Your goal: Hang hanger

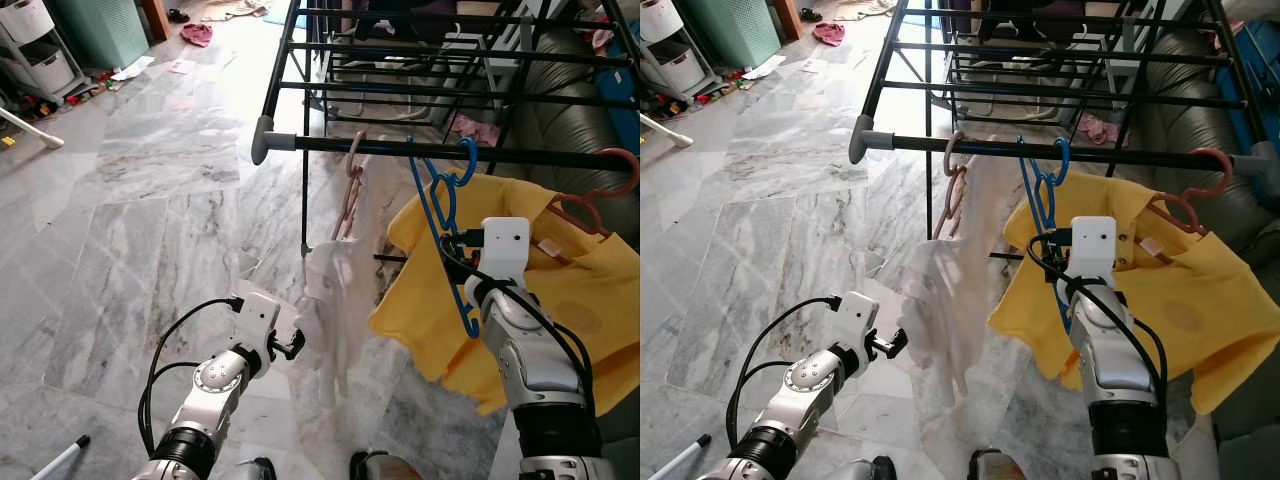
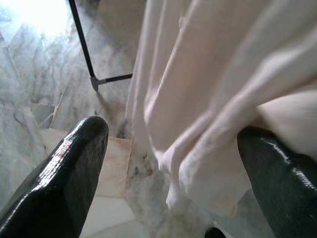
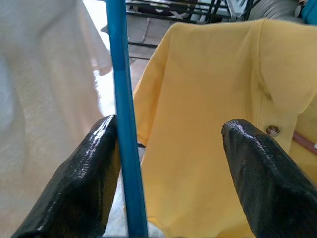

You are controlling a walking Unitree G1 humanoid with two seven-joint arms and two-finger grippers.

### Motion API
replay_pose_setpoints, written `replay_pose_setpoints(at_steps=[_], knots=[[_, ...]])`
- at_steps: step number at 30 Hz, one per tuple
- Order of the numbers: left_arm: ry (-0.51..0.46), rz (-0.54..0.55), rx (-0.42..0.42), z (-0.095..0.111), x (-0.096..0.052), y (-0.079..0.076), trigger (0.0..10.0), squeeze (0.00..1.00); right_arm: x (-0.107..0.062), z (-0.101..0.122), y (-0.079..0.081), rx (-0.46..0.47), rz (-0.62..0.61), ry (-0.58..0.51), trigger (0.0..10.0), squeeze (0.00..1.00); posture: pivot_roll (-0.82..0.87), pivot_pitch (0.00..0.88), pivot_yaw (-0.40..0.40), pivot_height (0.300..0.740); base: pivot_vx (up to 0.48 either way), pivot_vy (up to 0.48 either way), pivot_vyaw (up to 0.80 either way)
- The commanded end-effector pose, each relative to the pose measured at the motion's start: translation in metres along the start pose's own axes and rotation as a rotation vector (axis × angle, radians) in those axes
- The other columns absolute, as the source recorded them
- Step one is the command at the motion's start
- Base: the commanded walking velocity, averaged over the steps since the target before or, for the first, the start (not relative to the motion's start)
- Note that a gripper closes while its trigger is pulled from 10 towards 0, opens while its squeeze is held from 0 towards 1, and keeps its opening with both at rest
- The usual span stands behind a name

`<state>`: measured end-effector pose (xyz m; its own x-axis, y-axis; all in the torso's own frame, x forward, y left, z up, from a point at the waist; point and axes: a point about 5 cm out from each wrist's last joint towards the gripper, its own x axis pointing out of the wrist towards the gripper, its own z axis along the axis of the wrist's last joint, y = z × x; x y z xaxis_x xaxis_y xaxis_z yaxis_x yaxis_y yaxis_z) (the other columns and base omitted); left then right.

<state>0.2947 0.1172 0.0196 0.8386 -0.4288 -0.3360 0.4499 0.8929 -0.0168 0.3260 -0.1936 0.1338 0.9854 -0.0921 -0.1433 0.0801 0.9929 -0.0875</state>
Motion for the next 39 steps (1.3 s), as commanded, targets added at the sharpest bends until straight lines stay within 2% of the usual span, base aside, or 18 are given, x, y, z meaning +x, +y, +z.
replay_pose_setpoints(at_steps=[1, 11, 13, 17, 18, 23, 33, 39], knots=[[0.0, 0.025, -0.013, -0.003, -0.003, 0.004, 10.0, 0.0, -0.005, 0.003, 0.003, -0.017, -0.008, -0.037, 10.0, 1.0, -0.2, 0.173, 0.019, 0.74, 0.0, 0.0, 0.0], [-0.044, 0.064, -0.029, 0.0, -0.005, 0.009, 10.0, 0.0, -0.021, 0.005, 0.005, -0.069, -0.054, -0.14, 10.0, 1.0, -0.21, 0.171, 0.019, 0.74, 0.0, 0.0, 0.0], [-0.063, 0.096, -0.027, 0.001, -0.007, 0.012, 10.0, 0.0, -0.027, 0.003, 0.009, -0.047, -0.051, -0.168, 10.0, 1.0, -0.21, 0.172, 0.02, 0.74, 0.0, 0.0, 0.0], [-0.093, 0.141, -0.01, 0.005, -0.01, 0.017, 10.0, 0.0, -0.036, 0.003, 0.016, -0.079, -0.043, -0.223, 10.0, 1.0, -0.21, 0.175, 0.022, 0.74, 0.0, 0.0, 0.0], [-0.104, 0.181, 0.003, 0.006, -0.012, 0.022, 10.0, 0.0, -0.04, 0.002, 0.018, -0.091, -0.046, -0.241, 10.0, 1.0, -0.21, 0.175, 0.023, 0.74, 0.0, 0.0, 0.0], [-0.111, 0.208, 0.02, 0.007, -0.014, 0.025, 10.0, 0.0, -0.044, 0.001, 0.019, -0.106, -0.051, -0.252, 10.0, 1.0, -0.21, 0.177, 0.023, 0.74, 0.0, 0.0, 0.0], [-0.138, 0.287, 0.027, 0.005, -0.028, 0.039, 10.0, 0.0, -0.06, -0.002, 0.018, -0.167, -0.082, -0.316, 10.0, 1.0, -0.21, 0.188, 0.031, 0.74, 0.0, 0.0, 0.0], [-0.129, 0.308, 0.026, 0.002, -0.029, 0.041, 10.0, 0.0, -0.063, -0.006, 0.025, -0.176, -0.056, -0.312, 10.0, 1.0, -0.21, 0.192, 0.027, 0.74, 0.0, 0.0, 0.0]])
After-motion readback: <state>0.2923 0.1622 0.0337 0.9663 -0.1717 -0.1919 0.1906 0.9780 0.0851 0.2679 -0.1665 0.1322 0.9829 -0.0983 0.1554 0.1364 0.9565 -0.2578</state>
